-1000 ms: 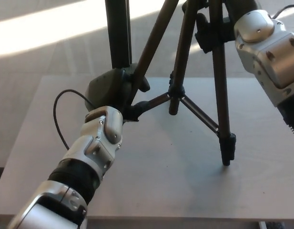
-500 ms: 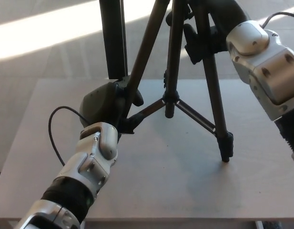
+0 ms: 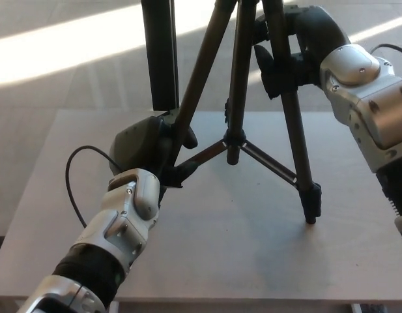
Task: Use both hands of the robot to pick up the tripod lying in the middle of the desk and make it stand upright on the desk
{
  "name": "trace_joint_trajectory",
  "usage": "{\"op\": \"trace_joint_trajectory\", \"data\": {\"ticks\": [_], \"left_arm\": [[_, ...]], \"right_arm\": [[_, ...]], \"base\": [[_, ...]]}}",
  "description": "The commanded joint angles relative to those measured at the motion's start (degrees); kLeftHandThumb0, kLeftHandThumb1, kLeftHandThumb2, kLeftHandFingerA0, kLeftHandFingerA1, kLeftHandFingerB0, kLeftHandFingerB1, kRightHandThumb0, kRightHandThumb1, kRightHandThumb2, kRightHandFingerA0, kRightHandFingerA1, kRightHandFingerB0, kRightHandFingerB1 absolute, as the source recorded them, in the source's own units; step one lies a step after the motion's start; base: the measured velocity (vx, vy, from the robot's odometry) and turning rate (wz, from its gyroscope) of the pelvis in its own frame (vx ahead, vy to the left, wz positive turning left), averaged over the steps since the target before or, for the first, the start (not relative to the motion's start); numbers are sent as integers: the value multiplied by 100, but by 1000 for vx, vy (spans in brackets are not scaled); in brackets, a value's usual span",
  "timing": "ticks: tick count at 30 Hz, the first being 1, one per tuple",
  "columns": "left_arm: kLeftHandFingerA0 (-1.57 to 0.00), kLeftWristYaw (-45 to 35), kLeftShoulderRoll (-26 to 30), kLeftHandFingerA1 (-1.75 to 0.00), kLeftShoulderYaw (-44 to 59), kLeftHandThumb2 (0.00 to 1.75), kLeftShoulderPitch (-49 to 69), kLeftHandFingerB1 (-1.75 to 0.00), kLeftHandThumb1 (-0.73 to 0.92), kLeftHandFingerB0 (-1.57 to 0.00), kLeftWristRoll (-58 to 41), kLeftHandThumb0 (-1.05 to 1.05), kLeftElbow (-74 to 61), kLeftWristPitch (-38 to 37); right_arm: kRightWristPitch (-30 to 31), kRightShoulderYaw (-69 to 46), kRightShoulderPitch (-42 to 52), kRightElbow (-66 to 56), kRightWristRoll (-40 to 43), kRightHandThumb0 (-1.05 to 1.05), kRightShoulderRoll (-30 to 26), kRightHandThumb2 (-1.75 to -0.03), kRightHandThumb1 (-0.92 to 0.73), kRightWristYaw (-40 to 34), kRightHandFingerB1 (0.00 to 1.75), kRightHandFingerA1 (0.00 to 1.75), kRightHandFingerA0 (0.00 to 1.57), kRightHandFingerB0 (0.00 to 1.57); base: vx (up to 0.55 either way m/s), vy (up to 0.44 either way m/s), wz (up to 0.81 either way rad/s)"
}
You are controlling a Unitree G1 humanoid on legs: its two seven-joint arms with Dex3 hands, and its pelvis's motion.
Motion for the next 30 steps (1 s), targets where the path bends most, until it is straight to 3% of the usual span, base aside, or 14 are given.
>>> {"op": "trace_joint_trajectory", "data": {"ticks": [1, 3, 8, 10, 13, 14, 15, 17, 18, 20, 21, 23, 24, 30], "left_arm": [[-91, -367, 316, -135, -38, 69, 200, -66, 62, -77, 139, -21, 148, 613], [-83, -396, 322, -105, -52, 68, 224, -62, 64, -72, 144, -22, 105, 623], [-89, -475, 303, -129, -36, 66, 279, -62, 66, -70, 101, -22, 4, 667], [-86, -565, 280, -165, -1, 68, 272, -75, 69, -77, 50, -20, -19, 750], [-92, -764, 293, -151, 107, 71, 253, -69, 58, -71, -78, -32, -66, 795], [-77, -907, 289, -139, 211, 63, 243, -63, 74, -71, -218, -21, -47, 774], [-92, -1032, 273, -113, 296, 62, 217, -54, 77, -62, -315, -25, -19, 831], [-92, -1103, 275, -98, 334, 61, 198, -47, 74, -49, -342, -30, 50, 808], [-78, -1243, 307, -79, 349, 62, 242, -41, 73, -36, -374, -36, -19, 796], [-78, -1282, 311, -79, 363, 62, 249, -41, 73, -36, -370, -36, -38, 798], [-46, -1799, 391, -57, 383, 61, 289, -36, 72, -21, -547, -43, -99, 757], [-41, -1999, 416, -51, 370, 64, 271, -34, 74, -18, -577, -46, -103, 821], [-30, -2059, 440, -56, 368, 86, 288, -44, 56, -12, -597, -53, -101, 796], [-22, -2276, 553, -48, 295, 61, 394, -31, 72, -16, -585, -53, -103, 787]], "right_arm": [[266, 157, 255, 468, -525, -24, -175, -108, -58, 204, 154, 175, 93, 74], [297, 175, 206, 542, -565, -24, -171, -107, -58, 207, 154, 175, 93, 74], [78, 200, 3, 1105, -722, -24, -141, -106, -57, 211, 152, 175, 91, 74], [16, 192, -18, 1185, -739, -22, -137, -111, -53, 213, 154, 175, 95, 79], [-217, 175, 4, 1231, -786, -21, -102, -109, -56, 208, 149, 175, 95, 79], [-345, 187, 57, 1204, -825, -20, -93, -106, -58, 187, 112, 165, 98, 85], [-495, 189, 122, 1179, -860, -26, -83, -83, -65, 175, 85, 156, 93, 79], [-517, 205, 152, 1157, -914, -32, -68, -68, -70, 169, 69, 143, 92, 68], [-417, 190, 193, 1058, -894, -43, -47, -61, -71, 213, 46, 95, 91, 47], [-408, 171, 204, 1038, -919, -43, -37, -61, -71, 226, 46, 95, 91, 47], [-53, 189, 144, 950, -770, -60, -76, -62, -69, 685, 26, 58, 19, 10], [-45, 162, 164, 903, -753, -65, -89, -88, -48, 781, 22, 51, 0, 0], [-6, 226, 160, 871, -801, -93, -114, -91, -58, 858, 0, 16, 0, 0], [156, 888, 64, 751, -1297, -96, -284, -81, -62, 1169, 0, 0, 0, 0]], "base": [[0, 0, 0], [0, 0, 0], [0, 0, 0], [0, 0, 0], [0, 0, 0], [0, 0, 0], [0, 0, 0], [0, 0, 0], [0, 0, 0], [0, 0, 0], [0, 0, 0], [0, 0, 0], [0, 0, 0], [0, 0, 0]]}}
